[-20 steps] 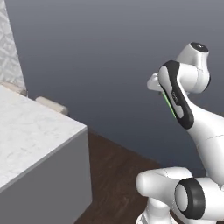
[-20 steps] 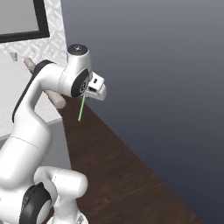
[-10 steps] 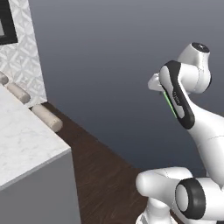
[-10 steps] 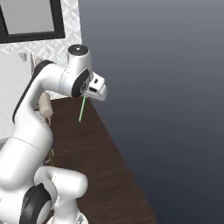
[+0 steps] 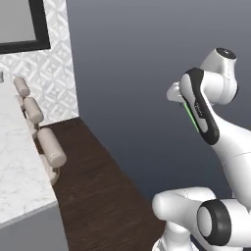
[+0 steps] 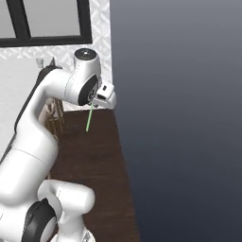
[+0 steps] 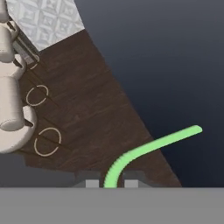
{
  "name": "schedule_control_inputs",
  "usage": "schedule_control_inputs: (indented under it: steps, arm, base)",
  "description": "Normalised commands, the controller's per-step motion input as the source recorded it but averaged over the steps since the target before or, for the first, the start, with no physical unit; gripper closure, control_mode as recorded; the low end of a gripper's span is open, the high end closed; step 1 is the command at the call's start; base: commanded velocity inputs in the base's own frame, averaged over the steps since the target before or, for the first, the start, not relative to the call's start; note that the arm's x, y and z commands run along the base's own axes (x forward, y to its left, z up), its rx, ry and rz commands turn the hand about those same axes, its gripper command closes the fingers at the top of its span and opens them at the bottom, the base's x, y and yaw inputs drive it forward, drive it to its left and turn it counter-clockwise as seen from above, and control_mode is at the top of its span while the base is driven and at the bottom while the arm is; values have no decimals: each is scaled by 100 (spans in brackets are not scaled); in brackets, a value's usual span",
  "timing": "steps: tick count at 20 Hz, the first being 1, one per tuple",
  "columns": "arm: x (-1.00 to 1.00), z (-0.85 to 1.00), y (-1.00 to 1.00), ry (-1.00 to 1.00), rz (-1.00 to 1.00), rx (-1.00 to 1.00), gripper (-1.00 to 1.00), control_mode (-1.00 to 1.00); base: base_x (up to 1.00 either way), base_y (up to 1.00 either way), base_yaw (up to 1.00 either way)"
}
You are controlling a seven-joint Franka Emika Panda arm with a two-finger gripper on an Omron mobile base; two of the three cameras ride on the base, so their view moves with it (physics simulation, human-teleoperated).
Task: Take a straw from the drawer in front and place it inside the glass cup on the dining counter.
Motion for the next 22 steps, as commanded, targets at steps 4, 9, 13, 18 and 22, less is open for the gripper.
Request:
schedule_control_inputs:
  steps: [4, 9, 13, 18, 22]
  arm:
    - [0, 0, 0, 0, 0, 0, 100, 100]
    - [0, 0, 0, 0, 0, 0, 100, 100]
    - [0, 0, 0, 0, 0, 0, 100, 100]
    - [0, 0, 0, 0, 0, 0, 100, 100]
    - [0, 0, 0, 0, 0, 0, 100, 100]
  base:
    - [100, -43, 41]
    - [100, -45, 40]
    - [100, -47, 39]
    - [100, -48, 38]
    - [100, -49, 38]
